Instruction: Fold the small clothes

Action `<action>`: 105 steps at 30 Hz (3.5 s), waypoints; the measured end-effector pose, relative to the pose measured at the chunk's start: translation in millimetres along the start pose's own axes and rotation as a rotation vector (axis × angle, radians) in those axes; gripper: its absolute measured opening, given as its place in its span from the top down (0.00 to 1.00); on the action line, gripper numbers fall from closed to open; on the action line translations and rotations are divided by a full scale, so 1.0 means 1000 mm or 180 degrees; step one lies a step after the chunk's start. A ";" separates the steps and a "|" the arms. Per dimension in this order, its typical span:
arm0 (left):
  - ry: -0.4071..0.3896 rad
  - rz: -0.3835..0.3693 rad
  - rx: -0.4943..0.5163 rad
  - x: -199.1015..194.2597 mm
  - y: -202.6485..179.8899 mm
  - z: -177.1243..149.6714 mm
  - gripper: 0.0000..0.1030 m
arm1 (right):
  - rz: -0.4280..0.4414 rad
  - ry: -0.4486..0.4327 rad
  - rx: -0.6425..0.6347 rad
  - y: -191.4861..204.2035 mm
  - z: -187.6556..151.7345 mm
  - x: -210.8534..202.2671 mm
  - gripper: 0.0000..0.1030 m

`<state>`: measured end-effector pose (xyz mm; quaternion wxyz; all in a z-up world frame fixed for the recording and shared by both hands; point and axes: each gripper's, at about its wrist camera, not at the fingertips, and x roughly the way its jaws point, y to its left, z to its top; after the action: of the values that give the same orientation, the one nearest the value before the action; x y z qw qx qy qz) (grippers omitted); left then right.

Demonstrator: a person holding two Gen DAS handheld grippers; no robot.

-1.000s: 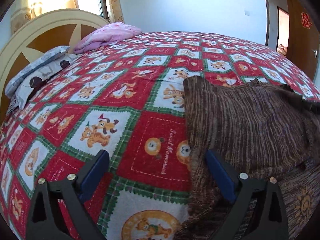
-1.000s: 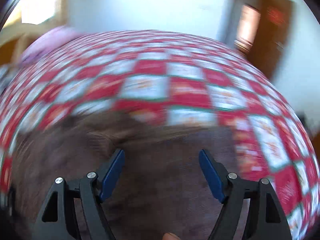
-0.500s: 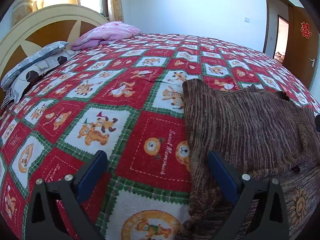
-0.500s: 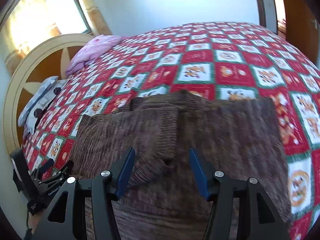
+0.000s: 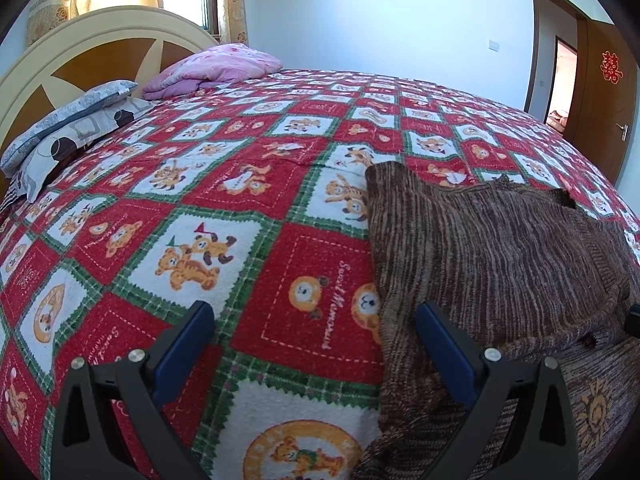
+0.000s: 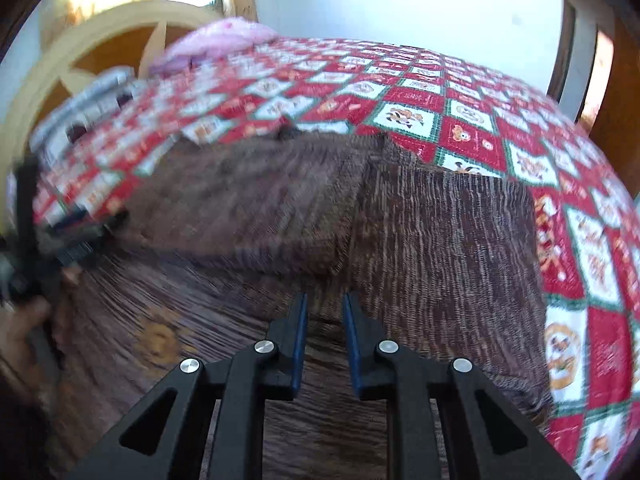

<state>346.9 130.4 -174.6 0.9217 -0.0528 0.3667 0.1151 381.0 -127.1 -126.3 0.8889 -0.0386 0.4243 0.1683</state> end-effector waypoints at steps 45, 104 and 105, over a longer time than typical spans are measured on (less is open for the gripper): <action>0.0412 -0.0232 0.0592 0.041 -0.042 0.050 0.91 | 0.0391 -0.0667 0.0987 -0.040 -0.038 0.006 0.31; 0.0188 0.0105 0.0397 -0.012 -0.006 -0.009 0.02 | -0.0122 0.0048 -0.0158 0.045 -0.020 0.038 0.21; 0.0199 0.0111 0.0333 -0.013 -0.003 -0.010 0.00 | -0.0127 0.0045 -0.0170 0.045 -0.021 0.037 0.21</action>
<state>332.1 123.3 -173.3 0.9091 -0.0016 0.4018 0.1100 372.0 -79.4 -164.8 0.8877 -0.0720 0.4251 0.1615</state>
